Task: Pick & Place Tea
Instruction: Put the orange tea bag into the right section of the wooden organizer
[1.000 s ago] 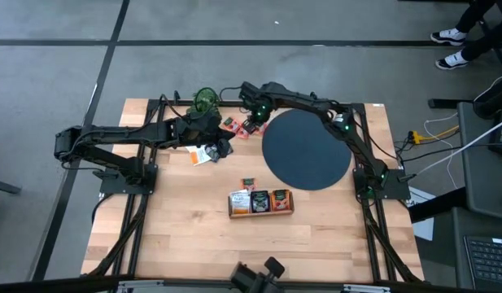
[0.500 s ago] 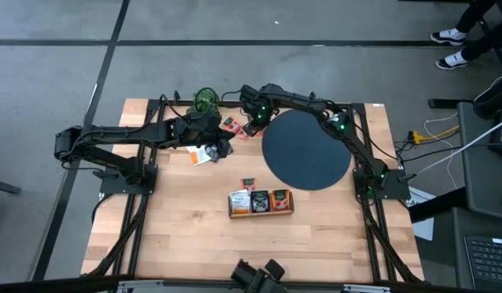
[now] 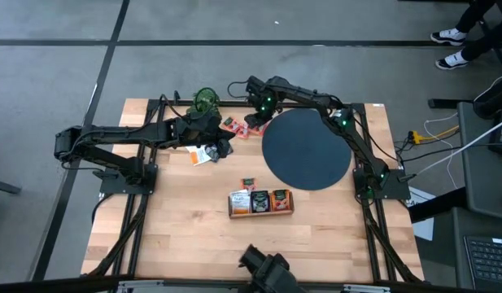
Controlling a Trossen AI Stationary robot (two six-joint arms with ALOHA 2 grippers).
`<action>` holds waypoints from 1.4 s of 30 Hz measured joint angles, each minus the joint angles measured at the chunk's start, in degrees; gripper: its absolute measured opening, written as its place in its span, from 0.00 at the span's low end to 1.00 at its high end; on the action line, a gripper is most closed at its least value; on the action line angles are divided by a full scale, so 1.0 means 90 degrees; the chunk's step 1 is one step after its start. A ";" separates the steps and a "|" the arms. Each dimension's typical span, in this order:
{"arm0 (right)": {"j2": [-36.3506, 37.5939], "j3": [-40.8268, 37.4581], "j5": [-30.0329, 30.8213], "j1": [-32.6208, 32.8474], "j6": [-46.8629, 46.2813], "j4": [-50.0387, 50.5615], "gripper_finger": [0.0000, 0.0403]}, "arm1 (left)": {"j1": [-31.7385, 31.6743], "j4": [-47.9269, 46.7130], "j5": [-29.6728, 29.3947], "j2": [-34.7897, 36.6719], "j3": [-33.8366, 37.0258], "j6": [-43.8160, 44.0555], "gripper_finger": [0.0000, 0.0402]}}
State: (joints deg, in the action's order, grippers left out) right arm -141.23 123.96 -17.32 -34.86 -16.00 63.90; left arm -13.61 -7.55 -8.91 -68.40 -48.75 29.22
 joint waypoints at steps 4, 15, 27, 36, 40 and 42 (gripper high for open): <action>0.0000 0.0000 -0.0059 -0.0113 -0.0028 -0.0025 0.01 | -0.0002 0.0000 0.0000 0.0000 0.0000 -0.0001 0.01; 0.0003 -0.0274 -0.0436 -0.0201 -0.0073 -0.0144 0.01 | -0.0002 0.0000 -0.0003 0.0000 0.0000 0.0004 0.01; -0.0296 -0.0274 -0.2146 -0.0561 -0.0701 0.0106 0.00 | -0.0001 0.0002 -0.0015 0.0000 0.0000 0.0070 0.01; -0.0301 -0.0115 -0.2100 -0.0536 -0.0082 0.0144 0.02 | -0.0001 0.0002 -0.0031 0.0000 0.0000 0.0110 0.01; -0.0258 0.0361 -0.1384 -0.0476 0.0327 0.0309 0.01 | -0.0002 0.0005 -0.0007 0.0000 0.0000 -0.0035 0.01; -0.0223 0.0756 -0.1062 -0.0463 0.0581 0.0563 0.01 | -0.0002 0.0003 0.0139 0.0000 0.0000 -0.0092 0.01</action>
State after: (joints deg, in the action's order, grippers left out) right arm -143.23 130.77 -26.88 -39.02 -10.77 68.96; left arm -13.63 -7.53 -7.66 -68.40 -48.75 28.39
